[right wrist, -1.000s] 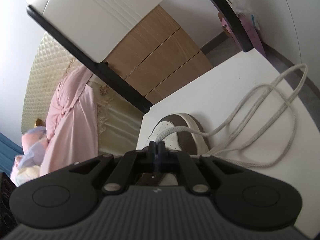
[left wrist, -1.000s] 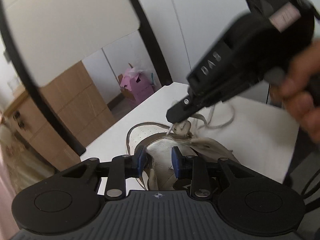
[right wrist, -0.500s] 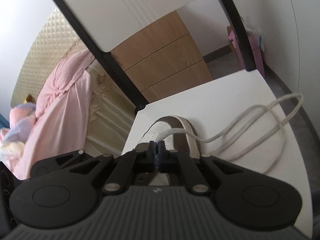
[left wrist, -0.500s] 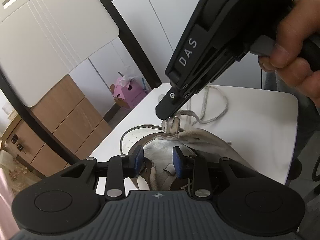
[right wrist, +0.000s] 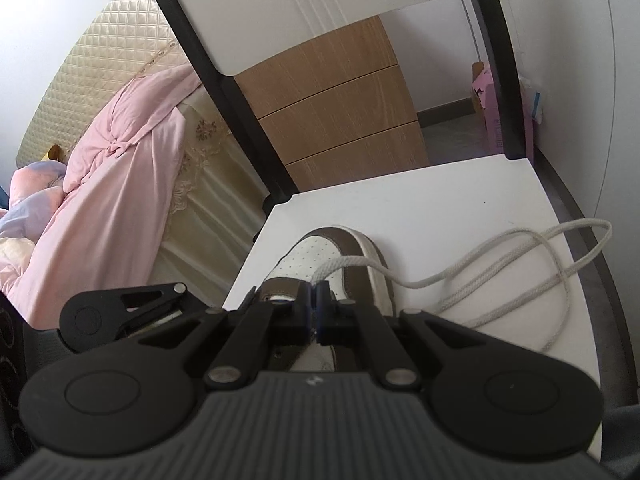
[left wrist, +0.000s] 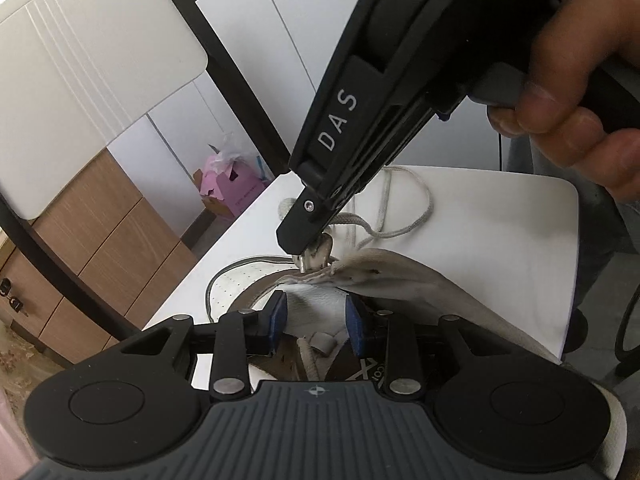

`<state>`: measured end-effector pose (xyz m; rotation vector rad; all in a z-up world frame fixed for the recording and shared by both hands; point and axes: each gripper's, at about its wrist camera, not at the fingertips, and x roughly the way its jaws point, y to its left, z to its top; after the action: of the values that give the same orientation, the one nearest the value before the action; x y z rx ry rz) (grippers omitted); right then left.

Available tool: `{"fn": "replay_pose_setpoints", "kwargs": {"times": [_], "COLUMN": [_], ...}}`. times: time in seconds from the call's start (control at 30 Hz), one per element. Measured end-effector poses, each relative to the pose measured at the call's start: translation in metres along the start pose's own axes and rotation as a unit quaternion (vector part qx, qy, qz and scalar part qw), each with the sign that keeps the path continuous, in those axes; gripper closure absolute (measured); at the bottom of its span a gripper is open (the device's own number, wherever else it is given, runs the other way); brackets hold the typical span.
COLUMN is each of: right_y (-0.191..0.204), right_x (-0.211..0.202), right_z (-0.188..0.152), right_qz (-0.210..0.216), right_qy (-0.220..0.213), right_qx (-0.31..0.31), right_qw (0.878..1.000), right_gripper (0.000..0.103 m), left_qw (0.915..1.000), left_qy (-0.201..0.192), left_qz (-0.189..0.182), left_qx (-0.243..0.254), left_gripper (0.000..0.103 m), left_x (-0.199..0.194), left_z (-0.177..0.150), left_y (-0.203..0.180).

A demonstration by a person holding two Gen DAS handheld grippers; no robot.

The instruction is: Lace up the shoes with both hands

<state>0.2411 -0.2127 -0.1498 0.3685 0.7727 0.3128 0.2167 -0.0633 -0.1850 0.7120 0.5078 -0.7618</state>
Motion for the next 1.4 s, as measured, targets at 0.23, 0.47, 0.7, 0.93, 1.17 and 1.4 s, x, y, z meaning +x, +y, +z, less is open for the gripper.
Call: {"fn": "replay_pose_setpoints", "kwargs": {"times": [0.23,0.47,0.7,0.93,1.17,1.4], "right_y": [-0.003,-0.034,-0.029,-0.029,-0.022,-0.018], "right_x": [0.007,0.011,0.013,0.013,0.012,0.012], "right_z": [-0.002,-0.004,-0.002,-0.001,-0.001,-0.001], "right_qz": [0.029,0.074,0.075,0.075,0.059,0.046], "right_qy": [0.018,0.022,0.032,0.034,0.026,0.021], "right_qx": [0.015,0.146,0.138,0.121,0.084,0.067], "right_qw": [0.999,0.986,0.987,0.989,0.994,0.996], "right_gripper": [0.1,0.1,0.1,0.101,0.101,0.102], "left_qw": [0.9999,0.999,0.9988,0.9979,0.9968,0.9944], "left_qy": [-0.004,-0.012,-0.011,-0.003,0.011,0.008], "left_qz": [0.005,0.001,0.009,0.024,0.048,0.043], "left_qx": [-0.015,-0.043,-0.047,-0.06,-0.064,-0.096], "left_gripper": [0.066,0.066,0.068,0.084,0.096,0.098], "left_x": [-0.002,-0.004,0.0,0.002,-0.004,-0.011], "left_z": [0.002,0.003,0.006,0.009,0.013,0.014], "left_y": [-0.002,0.003,0.004,0.007,-0.004,0.001]}}
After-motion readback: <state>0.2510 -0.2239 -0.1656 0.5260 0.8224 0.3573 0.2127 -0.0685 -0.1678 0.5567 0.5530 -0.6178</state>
